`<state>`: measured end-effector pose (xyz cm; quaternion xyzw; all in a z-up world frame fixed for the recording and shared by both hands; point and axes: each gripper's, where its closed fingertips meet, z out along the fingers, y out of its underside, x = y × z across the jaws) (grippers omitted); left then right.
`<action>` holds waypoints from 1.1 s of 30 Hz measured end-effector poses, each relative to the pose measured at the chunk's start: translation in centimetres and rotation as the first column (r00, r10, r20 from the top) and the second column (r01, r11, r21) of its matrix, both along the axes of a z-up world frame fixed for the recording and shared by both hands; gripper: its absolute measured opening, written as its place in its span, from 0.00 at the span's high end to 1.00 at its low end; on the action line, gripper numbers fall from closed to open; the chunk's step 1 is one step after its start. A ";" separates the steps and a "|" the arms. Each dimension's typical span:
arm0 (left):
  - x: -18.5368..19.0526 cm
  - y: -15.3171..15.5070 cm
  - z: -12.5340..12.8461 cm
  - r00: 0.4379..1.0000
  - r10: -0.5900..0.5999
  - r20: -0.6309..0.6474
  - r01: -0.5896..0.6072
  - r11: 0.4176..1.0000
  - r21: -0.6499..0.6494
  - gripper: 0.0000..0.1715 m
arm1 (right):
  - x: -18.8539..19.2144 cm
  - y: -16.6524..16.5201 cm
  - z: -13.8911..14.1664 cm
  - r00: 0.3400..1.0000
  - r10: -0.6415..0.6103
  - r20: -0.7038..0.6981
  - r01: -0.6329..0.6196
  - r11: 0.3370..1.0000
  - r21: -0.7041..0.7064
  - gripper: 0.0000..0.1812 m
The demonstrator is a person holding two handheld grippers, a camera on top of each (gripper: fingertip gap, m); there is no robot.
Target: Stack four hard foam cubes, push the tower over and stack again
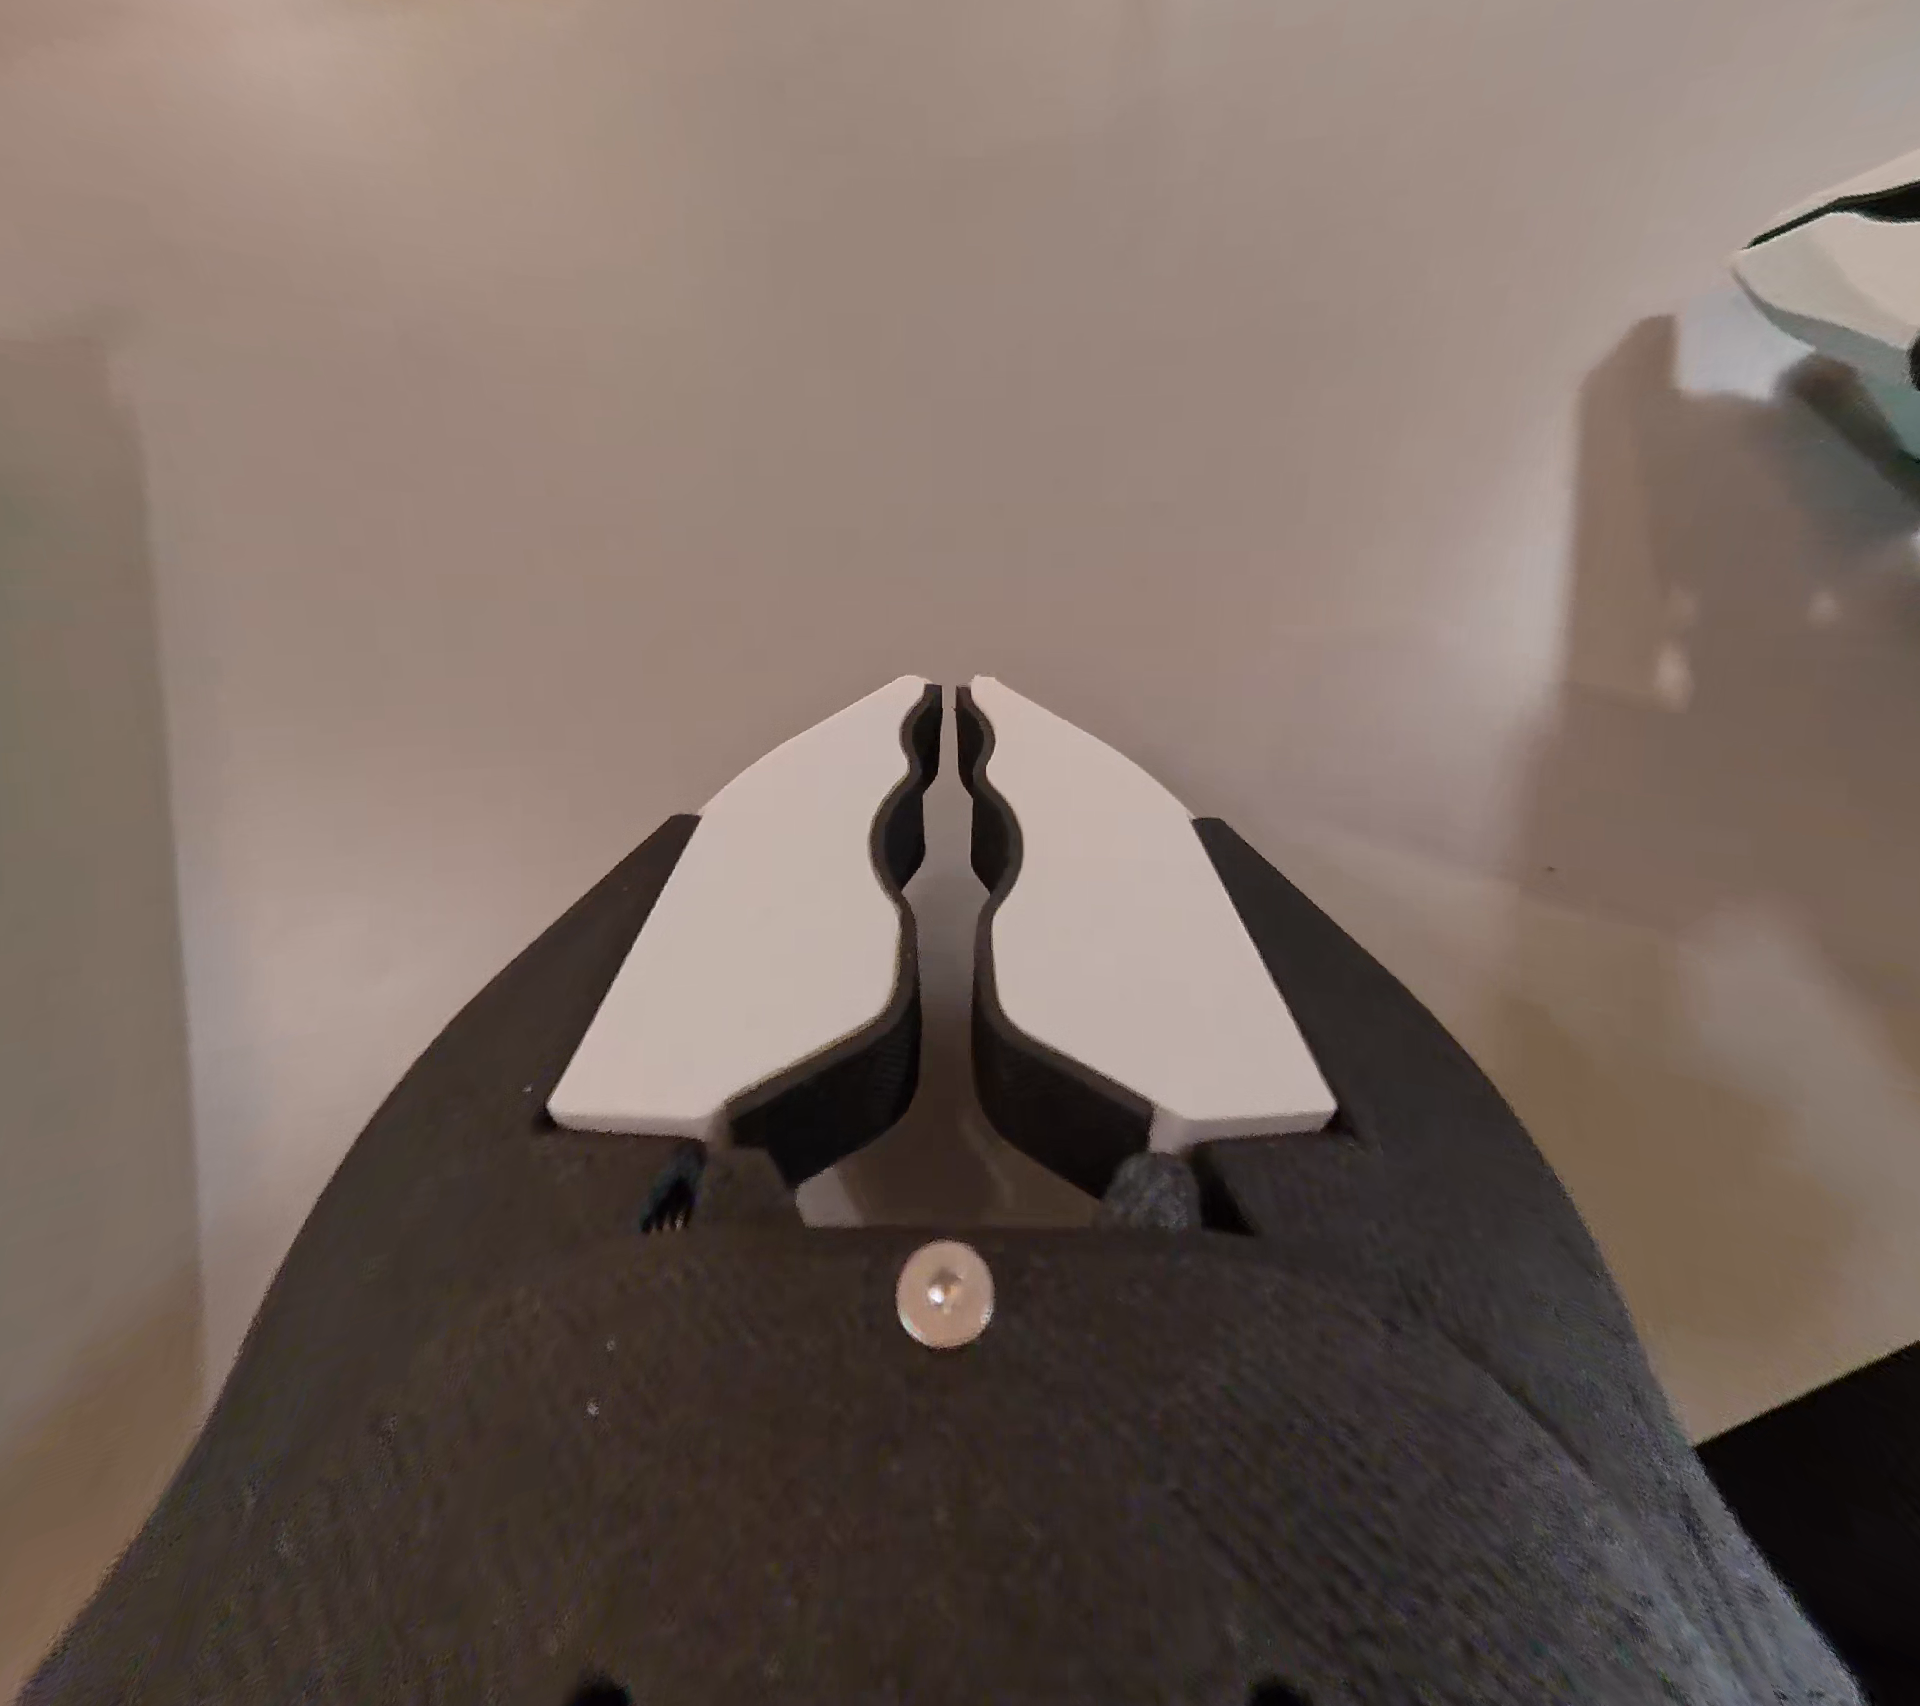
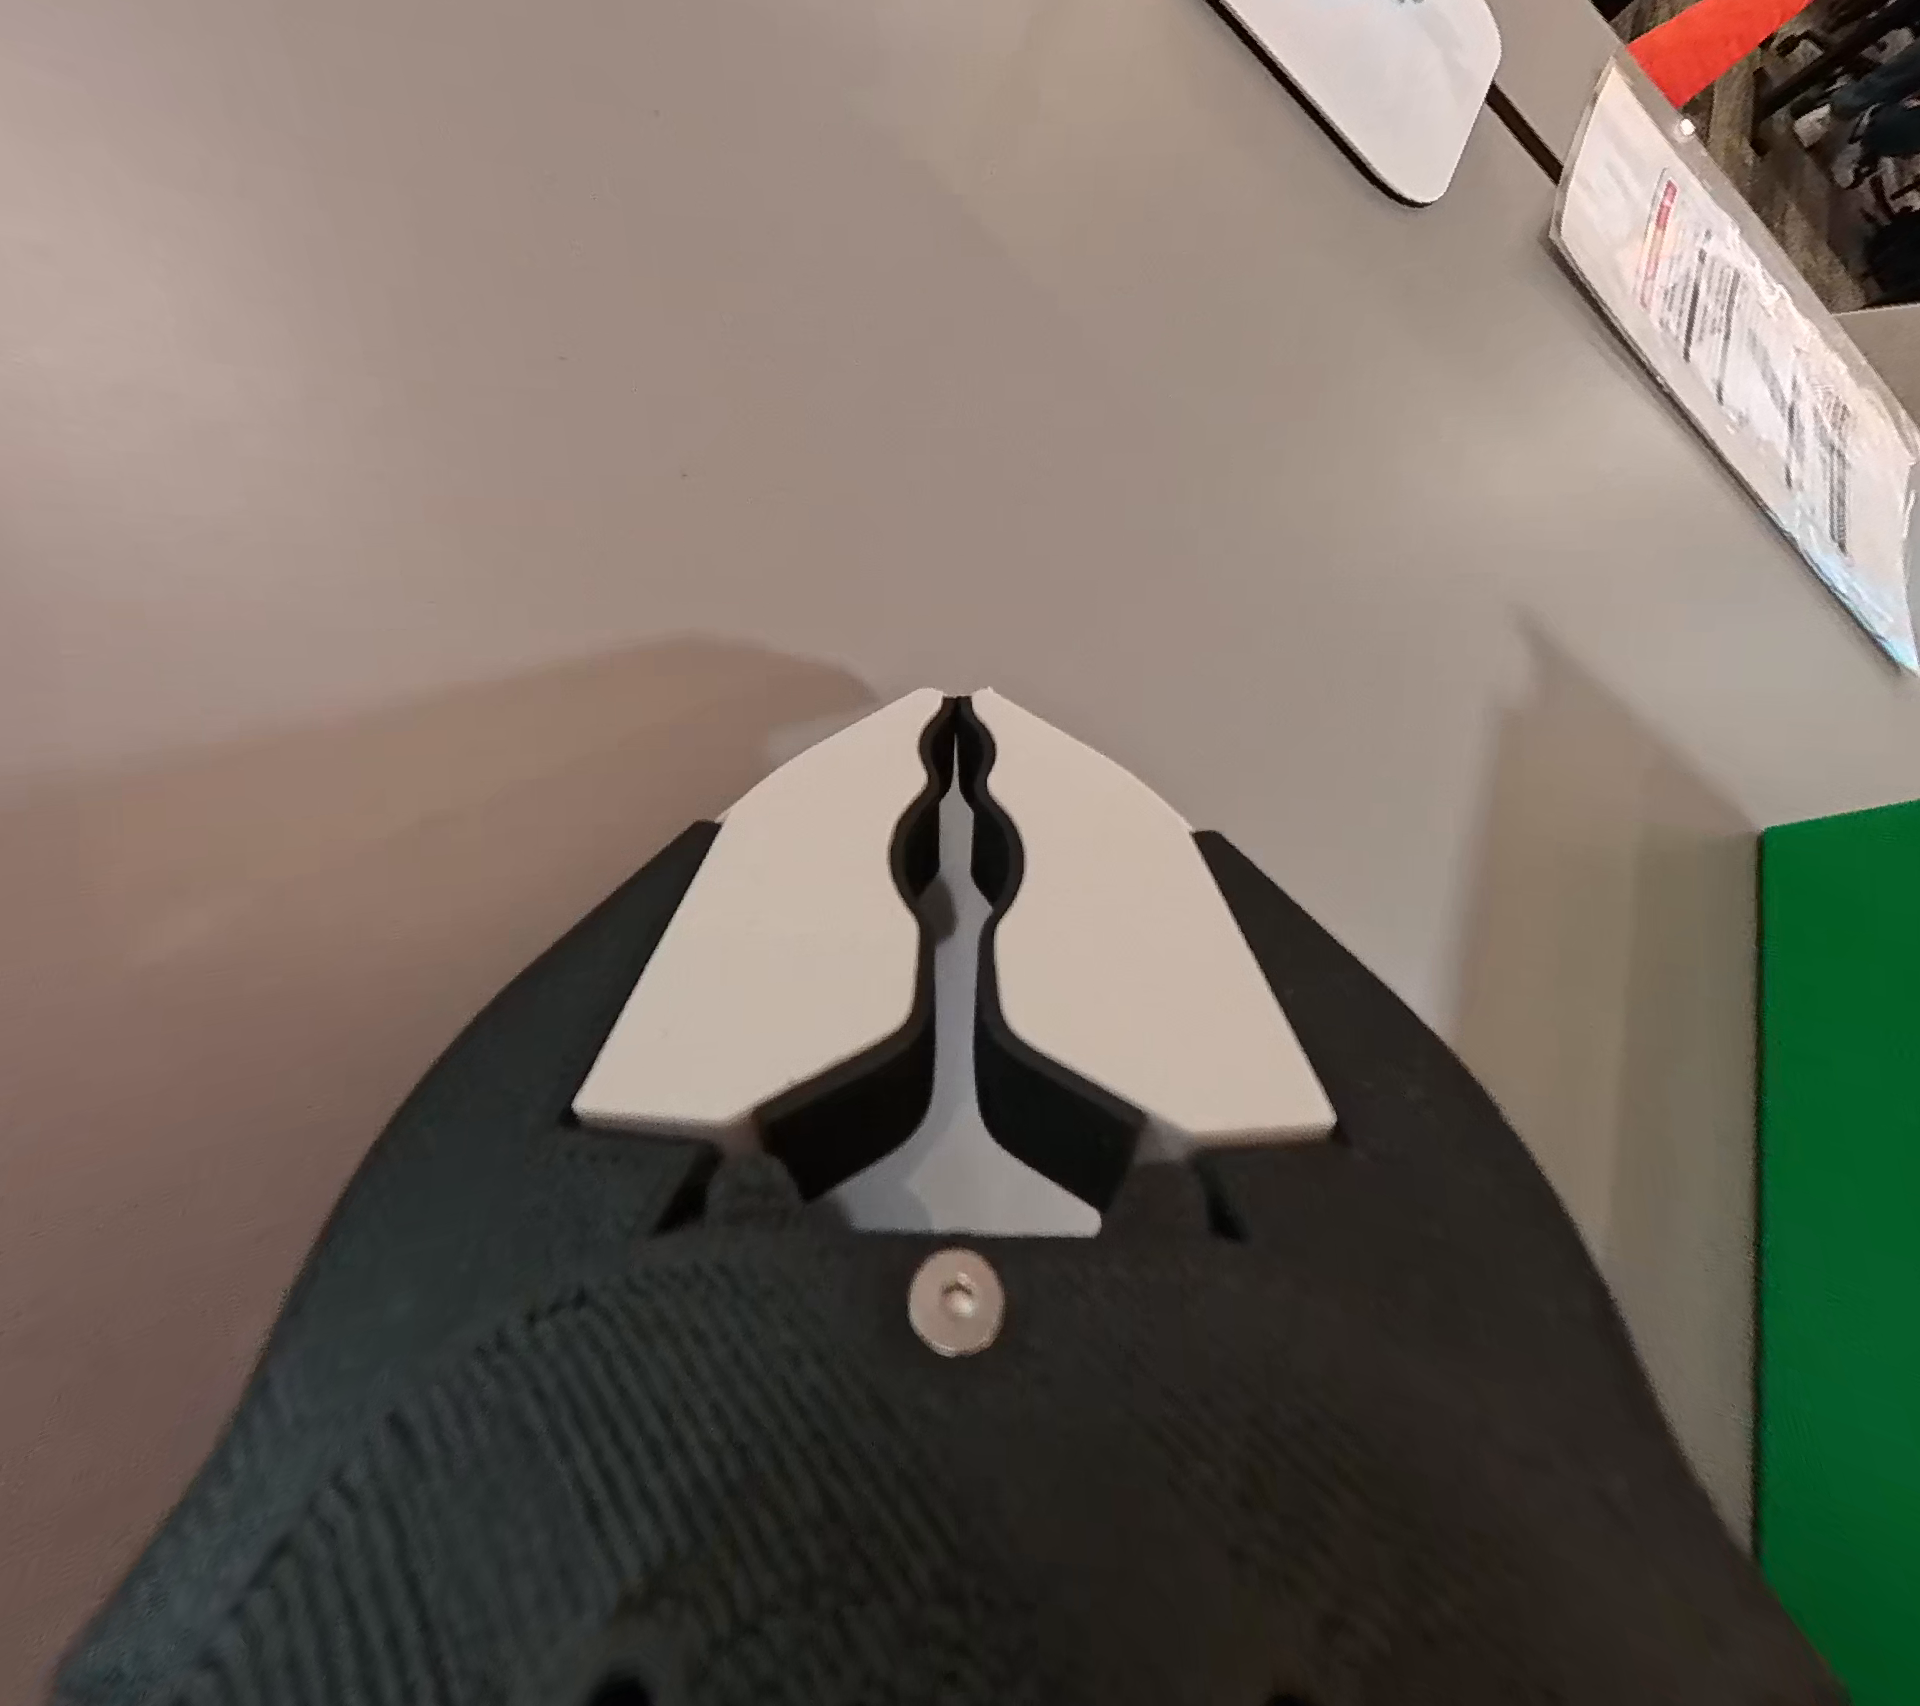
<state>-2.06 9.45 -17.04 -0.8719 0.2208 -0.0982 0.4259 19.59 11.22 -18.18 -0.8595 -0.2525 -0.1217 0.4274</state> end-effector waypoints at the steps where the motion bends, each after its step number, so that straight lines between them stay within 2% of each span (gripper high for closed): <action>1: -0.1 0.1 -0.1 1.000 0.004 -0.007 -0.004 1.000 -0.001 0.98 | 0.0 0.0 0.0 1.000 0.000 0.000 0.000 1.000 0.000 1.00; 23: -0.7 0.3 -0.6 0.998 0.004 -0.065 -0.005 1.000 -0.017 0.99 | -0.4 -0.4 0.0 1.000 0.019 0.001 -0.019 1.000 0.000 1.00; 25: -0.9 0.3 -0.7 0.997 0.006 -0.081 -0.007 1.000 -0.016 1.00 | -1.3 -0.7 0.2 0.998 0.064 -0.029 -0.064 0.998 0.004 0.98; 27: -1.2 0.4 -0.8 0.994 0.016 -0.107 -0.017 1.000 -0.009 1.00 | -3.8 -1.6 1.9 0.980 0.170 -0.106 -0.164 0.984 0.064 0.98; 29: -1.4 0.6 -0.8 0.990 0.023 -0.141 -0.023 1.000 0.006 1.00 | -7.7 -3.2 5.2 0.926 0.342 -0.158 -0.315 0.933 0.174 0.98; 30: -1.6 0.7 -0.8 0.986 0.027 -0.163 -0.025 1.000 0.017 1.00 | -9.9 -4.4 7.1 0.884 0.437 -0.165 -0.393 0.887 0.243 0.99; 33: -2.2 0.9 -0.9 0.968 0.045 -0.249 -0.033 0.998 0.050 0.99 | -16.1 -10.1 12.1 0.707 0.700 -0.103 -0.606 0.674 0.422 1.00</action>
